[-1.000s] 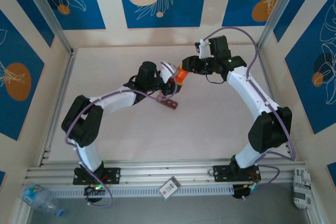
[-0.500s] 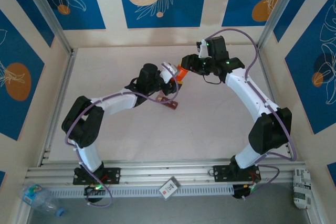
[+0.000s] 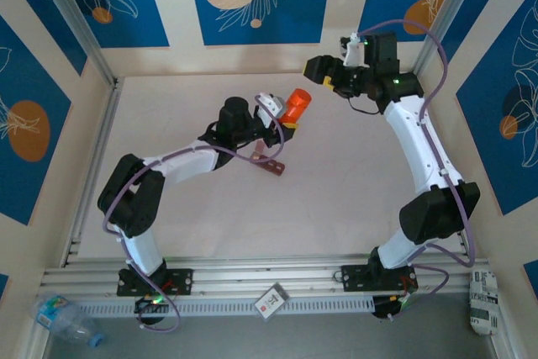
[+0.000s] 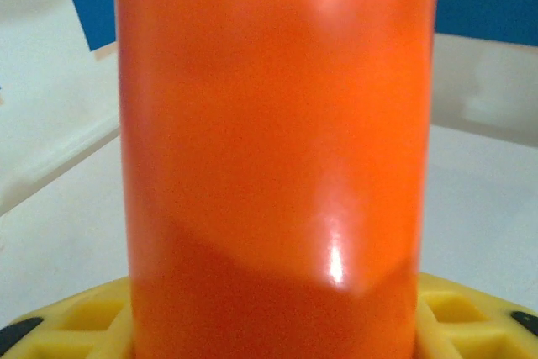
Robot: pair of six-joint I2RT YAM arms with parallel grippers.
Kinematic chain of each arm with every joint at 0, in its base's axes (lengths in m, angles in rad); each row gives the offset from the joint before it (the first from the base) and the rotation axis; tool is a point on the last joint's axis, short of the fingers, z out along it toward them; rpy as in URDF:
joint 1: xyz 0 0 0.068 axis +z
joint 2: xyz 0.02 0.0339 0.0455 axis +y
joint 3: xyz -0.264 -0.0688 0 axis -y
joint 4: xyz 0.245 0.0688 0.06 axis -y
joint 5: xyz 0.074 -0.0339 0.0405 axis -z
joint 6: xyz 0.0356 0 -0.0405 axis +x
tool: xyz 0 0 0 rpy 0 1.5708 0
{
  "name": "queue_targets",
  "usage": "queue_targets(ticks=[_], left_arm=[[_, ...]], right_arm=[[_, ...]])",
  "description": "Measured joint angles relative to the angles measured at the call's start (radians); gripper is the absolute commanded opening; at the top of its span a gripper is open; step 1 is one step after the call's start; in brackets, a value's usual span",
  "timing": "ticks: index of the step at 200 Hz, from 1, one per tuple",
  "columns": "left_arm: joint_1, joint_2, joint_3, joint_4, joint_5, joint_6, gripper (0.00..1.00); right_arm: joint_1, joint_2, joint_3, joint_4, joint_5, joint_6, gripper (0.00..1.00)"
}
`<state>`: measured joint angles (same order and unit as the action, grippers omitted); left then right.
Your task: Sort the pills into containers
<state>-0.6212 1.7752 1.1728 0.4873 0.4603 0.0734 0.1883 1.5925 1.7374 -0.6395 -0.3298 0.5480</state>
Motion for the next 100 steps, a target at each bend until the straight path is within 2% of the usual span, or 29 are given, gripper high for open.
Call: queue_targets(ticks=[61, 100], left_arm=[[0.07, 0.002, 0.06, 0.002, 0.257, -0.127, 0.0], [0.078, 0.017, 0.109, -0.001, 0.379, -0.193, 0.0]], right_arm=[[-0.039, 0.031, 0.098, -0.145, -0.152, -0.282, 0.83], [-0.024, 0.07, 0.135, -0.23, -0.192, -0.427, 0.82]])
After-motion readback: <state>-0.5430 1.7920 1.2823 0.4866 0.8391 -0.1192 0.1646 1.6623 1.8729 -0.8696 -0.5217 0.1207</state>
